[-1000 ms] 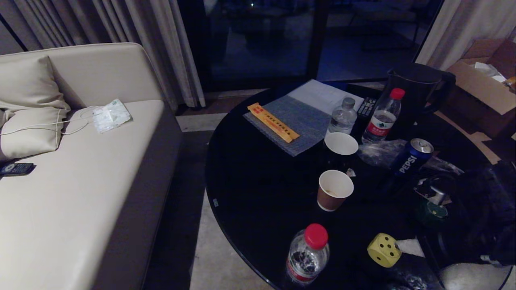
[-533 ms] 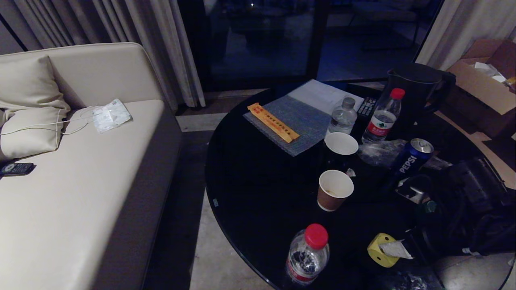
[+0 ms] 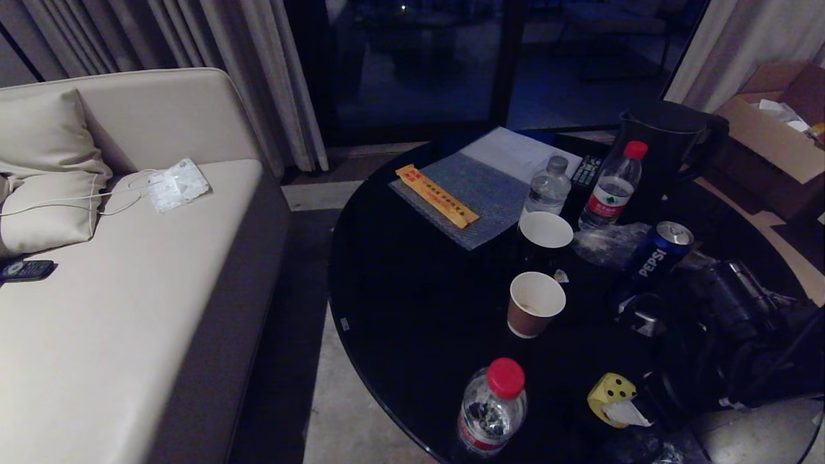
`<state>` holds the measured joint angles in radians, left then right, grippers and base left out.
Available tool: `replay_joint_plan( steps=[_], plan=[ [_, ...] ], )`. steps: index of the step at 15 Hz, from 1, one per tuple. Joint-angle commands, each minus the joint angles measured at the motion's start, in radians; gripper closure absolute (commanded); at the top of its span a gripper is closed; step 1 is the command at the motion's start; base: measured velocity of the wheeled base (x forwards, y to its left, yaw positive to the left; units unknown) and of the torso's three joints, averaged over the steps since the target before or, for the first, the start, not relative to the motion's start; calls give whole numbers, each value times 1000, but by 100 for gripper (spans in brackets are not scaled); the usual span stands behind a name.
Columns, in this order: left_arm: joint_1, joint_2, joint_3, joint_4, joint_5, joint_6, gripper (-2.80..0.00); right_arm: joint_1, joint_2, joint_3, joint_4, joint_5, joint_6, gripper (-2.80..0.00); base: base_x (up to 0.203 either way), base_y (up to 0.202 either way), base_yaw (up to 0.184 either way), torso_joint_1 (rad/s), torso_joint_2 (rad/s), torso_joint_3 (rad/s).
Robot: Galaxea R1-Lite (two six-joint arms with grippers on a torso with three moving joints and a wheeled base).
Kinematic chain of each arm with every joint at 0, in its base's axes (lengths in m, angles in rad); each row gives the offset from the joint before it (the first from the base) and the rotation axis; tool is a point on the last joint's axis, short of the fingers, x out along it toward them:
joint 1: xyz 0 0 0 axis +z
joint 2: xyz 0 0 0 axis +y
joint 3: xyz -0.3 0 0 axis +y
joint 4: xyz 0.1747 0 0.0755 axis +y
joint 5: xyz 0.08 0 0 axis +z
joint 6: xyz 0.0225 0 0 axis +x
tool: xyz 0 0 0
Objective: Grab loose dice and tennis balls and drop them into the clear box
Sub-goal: Pick up toys out of the box
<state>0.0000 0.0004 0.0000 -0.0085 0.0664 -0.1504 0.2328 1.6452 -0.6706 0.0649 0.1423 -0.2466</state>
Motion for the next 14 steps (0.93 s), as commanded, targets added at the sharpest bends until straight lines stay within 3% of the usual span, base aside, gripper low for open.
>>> replay_joint_plan(
  steps=[1, 14],
  plan=[
    [0, -2, 0, -1, 0, -1, 0, 0, 31, -1, -2, 2, -5, -280, 0, 0, 0, 0, 0, 0],
    [0, 0, 0, -1, 1, -1, 0, 29, 93, -17, -42, 1, -7, -280, 0, 0, 0, 0, 0, 0]
  ],
)
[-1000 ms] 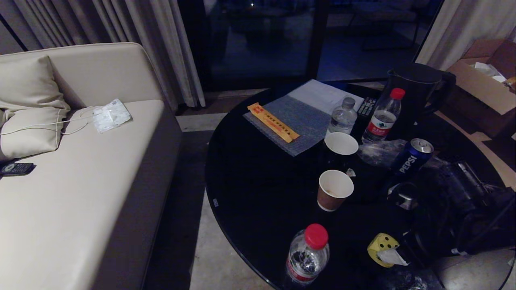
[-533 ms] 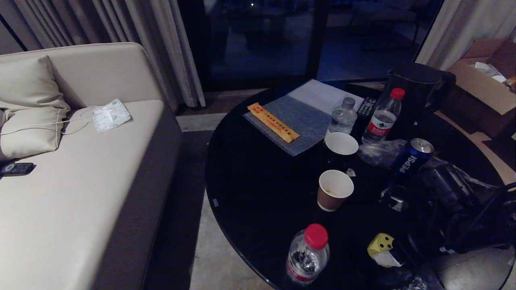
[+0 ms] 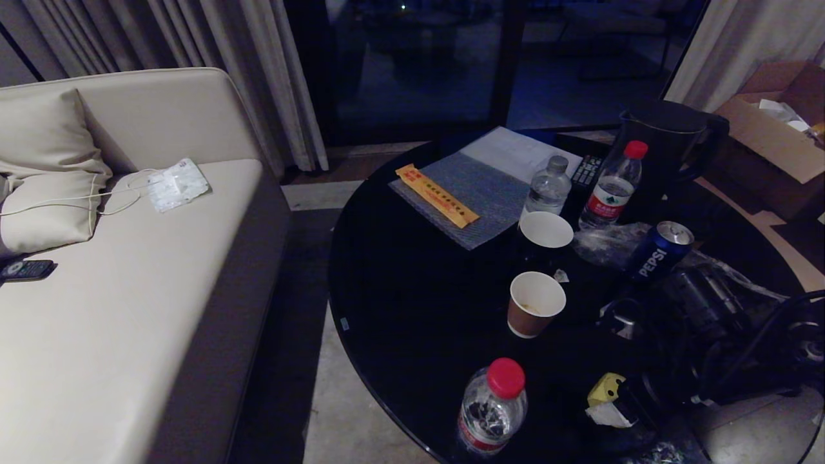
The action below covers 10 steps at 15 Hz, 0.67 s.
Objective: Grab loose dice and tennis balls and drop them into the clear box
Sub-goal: Pick up toys out of the box
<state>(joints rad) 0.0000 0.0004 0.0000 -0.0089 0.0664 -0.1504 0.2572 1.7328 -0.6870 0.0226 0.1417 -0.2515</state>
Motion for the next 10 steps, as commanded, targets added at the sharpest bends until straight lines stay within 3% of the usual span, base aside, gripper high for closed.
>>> replay_joint_plan(
  steps=[1, 2, 8, 10],
  plan=[
    [0, 0, 0, 0, 1, -1, 0, 8, 4, 0, -1, 3, 0, -280, 0, 0, 0, 0, 0, 0],
    [0, -2, 0, 0, 0, -1, 0, 9, 5, 0, -1, 6, 0, 0, 0, 0, 0, 0, 0, 0],
    [0, 0, 0, 0, 0, -1, 0, 9, -12, 5, 0, -6, -2, 0, 0, 0, 0, 0, 0, 0],
    [0, 0, 0, 0, 1, -1, 0, 8, -60, 12, 2, -55, -1, 0, 0, 0, 0, 0, 0, 0]
  ],
)
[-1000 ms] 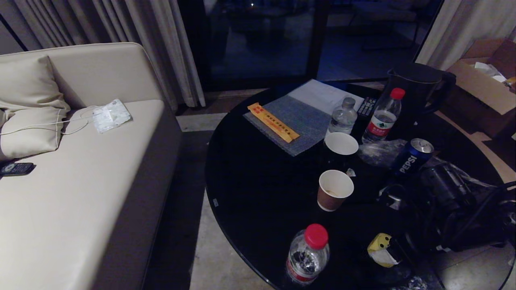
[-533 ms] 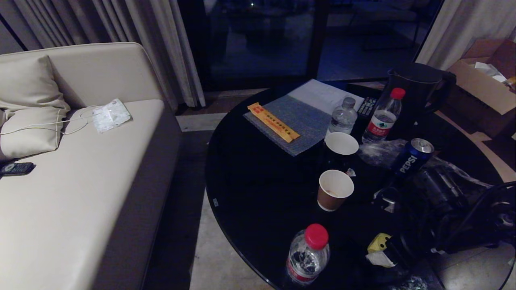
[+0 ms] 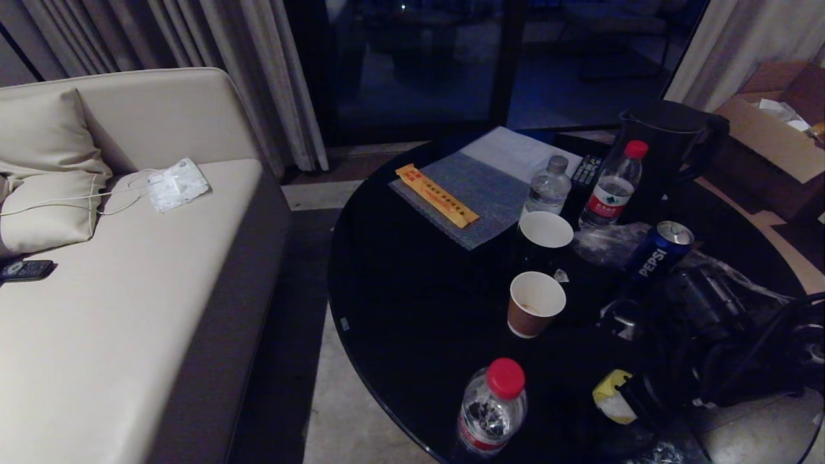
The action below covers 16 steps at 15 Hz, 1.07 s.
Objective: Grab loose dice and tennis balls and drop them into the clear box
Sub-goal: Pick up toys out of the box, then put the toys in the box
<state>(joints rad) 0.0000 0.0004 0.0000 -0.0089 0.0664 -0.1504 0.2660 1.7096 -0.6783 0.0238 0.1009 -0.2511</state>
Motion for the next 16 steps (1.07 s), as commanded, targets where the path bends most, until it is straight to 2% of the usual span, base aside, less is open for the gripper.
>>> replay_joint_plan(
  steps=[1, 5, 8, 12, 16],
  plan=[
    [0, 0, 0, 0, 1, -1, 0, -1, -74, 10, 0, -36, 1, 0, 0, 0, 0, 0, 0, 0],
    [0, 0, 0, 0, 1, -1, 0, -18, -287, 92, 1, -50, 25, 0, 0, 0, 0, 0, 0, 0],
    [0, -1, 0, 0, 1, -1, 0, -55, -505, 207, 0, -51, 84, 0, 0, 0, 0, 0, 0, 0],
    [0, 0, 0, 0, 1, -1, 0, -153, -827, 364, 7, -53, 129, 0, 0, 0, 0, 0, 0, 0],
    [0, 0, 0, 0, 1, -1, 0, -249, -1187, 488, 84, -51, 172, 0, 0, 0, 0, 0, 0, 0]
  ],
)
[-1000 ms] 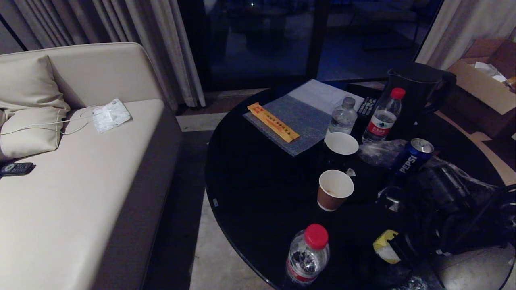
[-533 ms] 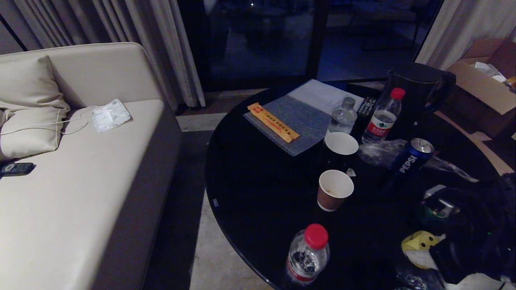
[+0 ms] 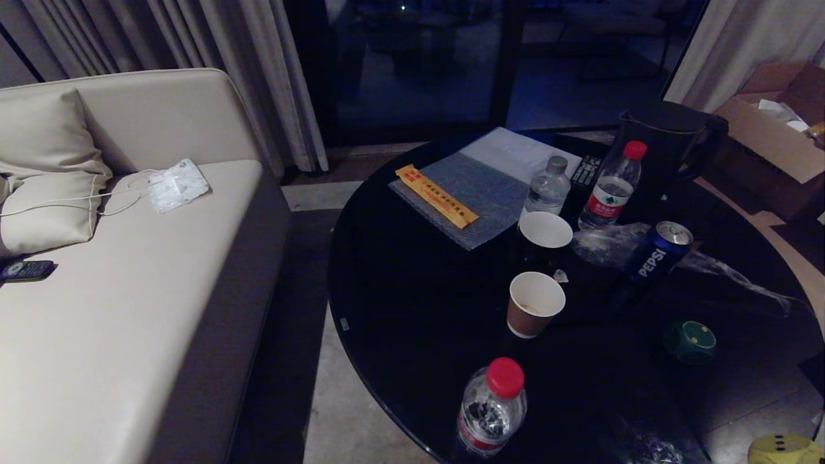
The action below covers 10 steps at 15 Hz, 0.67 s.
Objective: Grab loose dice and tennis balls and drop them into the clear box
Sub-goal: Put the toys in the box
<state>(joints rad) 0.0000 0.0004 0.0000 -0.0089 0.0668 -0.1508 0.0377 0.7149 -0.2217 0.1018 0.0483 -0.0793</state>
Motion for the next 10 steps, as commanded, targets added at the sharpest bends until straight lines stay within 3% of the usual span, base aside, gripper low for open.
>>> replay_joint_plan(
  steps=[1, 6, 10],
  plan=[
    [0, -1, 0, 0, 1, -1, 0, -30, -280, 49, 39, 3, 5, 0, 0, 0, 0, 0, 0, 0],
    [0, -2, 0, 0, 1, -1, 0, -37, -688, 101, 143, -3, 15, 0, 0, 0, 0, 0, 0, 0],
    [0, -2, 0, 0, 1, -1, 0, -30, -715, 156, 67, -30, 84, 0, 0, 0, 0, 0, 0, 0]
  ],
)
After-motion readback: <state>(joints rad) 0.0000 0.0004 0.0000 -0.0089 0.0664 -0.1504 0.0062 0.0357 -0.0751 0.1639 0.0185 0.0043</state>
